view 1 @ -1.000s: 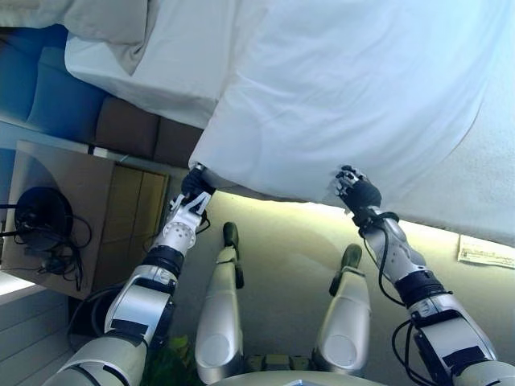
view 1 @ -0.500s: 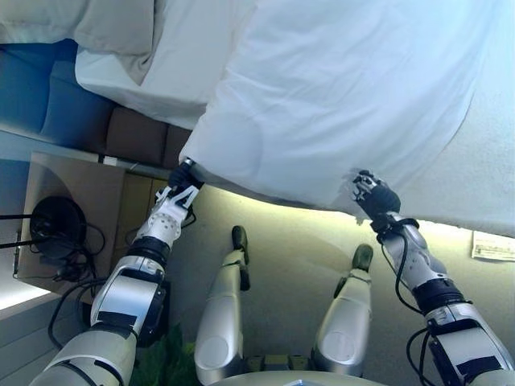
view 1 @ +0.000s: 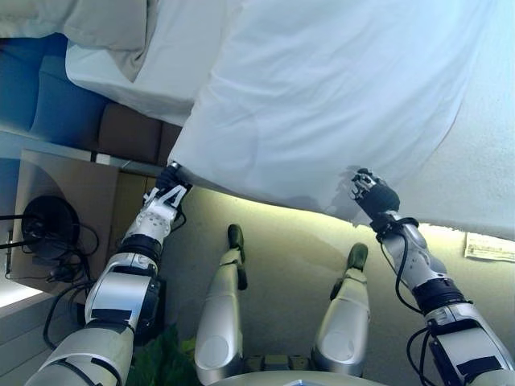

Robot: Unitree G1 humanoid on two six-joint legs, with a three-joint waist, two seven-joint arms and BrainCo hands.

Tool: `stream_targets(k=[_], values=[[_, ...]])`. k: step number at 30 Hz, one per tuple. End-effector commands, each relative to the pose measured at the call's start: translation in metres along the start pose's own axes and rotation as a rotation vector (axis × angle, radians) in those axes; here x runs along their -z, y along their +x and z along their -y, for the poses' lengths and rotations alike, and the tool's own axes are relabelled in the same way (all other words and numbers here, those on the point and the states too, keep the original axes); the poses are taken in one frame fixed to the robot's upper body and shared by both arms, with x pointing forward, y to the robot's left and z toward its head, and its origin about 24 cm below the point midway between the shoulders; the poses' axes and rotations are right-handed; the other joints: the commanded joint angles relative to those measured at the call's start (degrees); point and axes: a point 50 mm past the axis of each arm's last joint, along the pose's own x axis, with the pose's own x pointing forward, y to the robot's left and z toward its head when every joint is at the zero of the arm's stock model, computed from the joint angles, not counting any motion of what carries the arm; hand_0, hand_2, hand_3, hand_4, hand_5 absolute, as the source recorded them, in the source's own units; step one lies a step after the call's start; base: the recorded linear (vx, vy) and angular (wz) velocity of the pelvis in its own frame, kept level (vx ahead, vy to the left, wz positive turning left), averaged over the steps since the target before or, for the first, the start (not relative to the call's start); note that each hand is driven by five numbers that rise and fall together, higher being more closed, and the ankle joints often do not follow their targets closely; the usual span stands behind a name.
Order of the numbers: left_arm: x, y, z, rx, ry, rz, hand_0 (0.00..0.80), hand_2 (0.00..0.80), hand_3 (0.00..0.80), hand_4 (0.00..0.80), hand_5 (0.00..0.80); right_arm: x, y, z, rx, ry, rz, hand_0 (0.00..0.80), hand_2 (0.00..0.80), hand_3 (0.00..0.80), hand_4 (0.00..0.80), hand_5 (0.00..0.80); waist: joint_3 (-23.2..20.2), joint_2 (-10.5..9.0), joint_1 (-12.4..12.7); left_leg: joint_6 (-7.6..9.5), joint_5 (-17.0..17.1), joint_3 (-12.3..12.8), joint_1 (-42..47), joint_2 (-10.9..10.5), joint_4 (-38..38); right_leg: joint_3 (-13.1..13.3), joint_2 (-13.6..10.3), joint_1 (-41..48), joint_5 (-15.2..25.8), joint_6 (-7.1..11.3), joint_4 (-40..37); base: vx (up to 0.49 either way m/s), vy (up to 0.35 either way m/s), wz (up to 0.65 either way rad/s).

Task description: Make the bed neatly

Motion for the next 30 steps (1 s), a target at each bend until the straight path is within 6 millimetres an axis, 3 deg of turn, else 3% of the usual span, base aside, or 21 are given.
stream_targets(k=[1,2,3,7,10,13,16,19,24,28,30], values=[[-0.084,-0.038,-0.082,-0.299,0.041,0.253,0.000,0.000,0.000,0.000,0.000,0.005,-0.008,-0.002,-0.001,0.053,0.070,0.549,0.549,0.549,0.549,0.549,-3.1,-4.23,4.3,-1.34,1.8,-1.4,-3.3,-0.3,1.5,1.3,-3.7,-0.2,6.4,-0.28,-1.3,-0.065,-0.143,0.05],[-0.084,-0.036,-0.078,-0.275,0.056,0.255,0.000,0.000,0.000,0.000,0.000,0.006,-0.008,-0.003,0.000,0.069,0.078,0.207,0.207,0.207,0.207,0.207,-3.0,-4.62,4.6,-1.31,2.0,-1.7,-3.4,-0.2,1.3,1.0,-3.3,0.1,6.3,-0.29,-1.5,-0.066,-0.131,0.04],[-0.085,-0.035,-0.074,-0.256,0.065,0.259,0.000,0.000,0.000,0.000,0.000,0.008,-0.009,-0.004,0.001,0.082,0.082,0.000,0.000,0.000,0.000,0.000,-2.9,-4.90,4.8,-1.28,2.0,-1.9,-3.5,-0.2,1.2,0.7,-3.1,0.3,6.3,-0.32,-1.5,-0.053,-0.145,0.03],[-0.085,-0.033,-0.062,-0.185,0.072,0.268,0.000,0.000,0.000,0.000,0.000,0.018,-0.014,-0.004,0.015,0.129,0.100,0.000,0.000,0.000,0.000,0.000,-2.8,-5.68,6.5,-1.15,1.8,-3.2,-3.6,-0.2,1.2,-0.7,-2.7,1.0,6.5,-0.31,-1.4,-0.040,-0.136,0.06],[-0.075,-0.035,-0.066,-0.170,0.046,0.259,0.000,0.000,0.000,0.000,0.000,0.023,-0.016,-0.004,0.026,0.148,0.109,0.000,0.000,0.000,0.000,0.000,-3.0,-5.86,7.5,-1.05,1.6,-3.8,-3.1,-0.2,0.8,-1.4,-2.3,1.7,6.3,-0.30,-1.4,-0.031,-0.078,0.08],[-0.055,-0.043,-0.088,-0.227,0.043,0.226,0.000,0.000,0.000,0.000,0.000,0.025,-0.019,0.000,0.046,0.167,0.123,0.000,0.000,0.000,0.000,0.000,-3.7,-5.75,8.6,-0.85,1.5,-4.7,-2.0,-0.4,0.1,-2.1,-2.0,2.8,6.1,-0.23,-1.8,-0.024,-0.045,0.09],[-0.049,-0.050,-0.102,-0.267,0.048,0.234,0.000,0.000,0.000,0.000,0.000,0.023,-0.018,-0.002,0.054,0.176,0.124,0.000,0.000,0.000,0.000,0.000,-4.3,-5.75,8.9,-0.74,1.3,-4.9,-1.1,-0.4,-0.3,-2.1,-1.8,3.4,6.0,-0.32,-1.9,-0.016,-0.005,0.09],[-0.048,-0.057,-0.108,-0.238,0.050,0.260,0.000,0.000,0.000,0.000,0.000,0.024,-0.022,0.001,0.061,0.188,0.126,0.000,0.000,0.000,0.000,0.000,-5.0,-5.61,9.3,-0.79,1.1,-4.5,-0.1,-0.2,-0.8,-2.9,-1.8,4.4,5.9,-0.13,-2.5,-0.020,-0.011,0.05],[-0.024,-0.068,-0.113,-0.198,0.118,0.238,0.000,0.000,0.000,0.000,0.000,0.032,-0.034,0.012,0.098,0.219,0.140,0.000,0.000,0.000,0.000,0.000,-5.9,-5.29,11.4,-0.77,0.7,-5.7,1.2,-0.2,-1.6,-4.1,-1.7,6.1,6.1,0.23,-3.2,0.009,-0.064,0.04],[-0.019,-0.066,-0.103,-0.130,0.138,0.232,0.000,0.000,0.000,0.000,0.000,0.031,-0.032,0.010,0.099,0.216,0.136,0.000,0.000,0.000,0.000,0.000,-6.3,-5.29,11.6,-0.71,0.9,-5.7,1.7,-0.2,-2.1,-4.1,-1.5,6.7,6.0,0.20,-3.4,0.015,-0.026,0.11],[-0.019,-0.061,-0.087,-0.034,0.140,0.240,0.000,0.000,0.000,0.000,0.000,0.030,-0.031,0.010,0.091,0.194,0.135,0.000,0.000,0.000,0.000,0.000,-6.3,-5.31,11.4,-0.76,1.1,-5.1,1.8,0.2,-2.5,-4.2,-1.4,6.8,6.0,0.37,-3.5,-0.016,-0.010,0.08]])
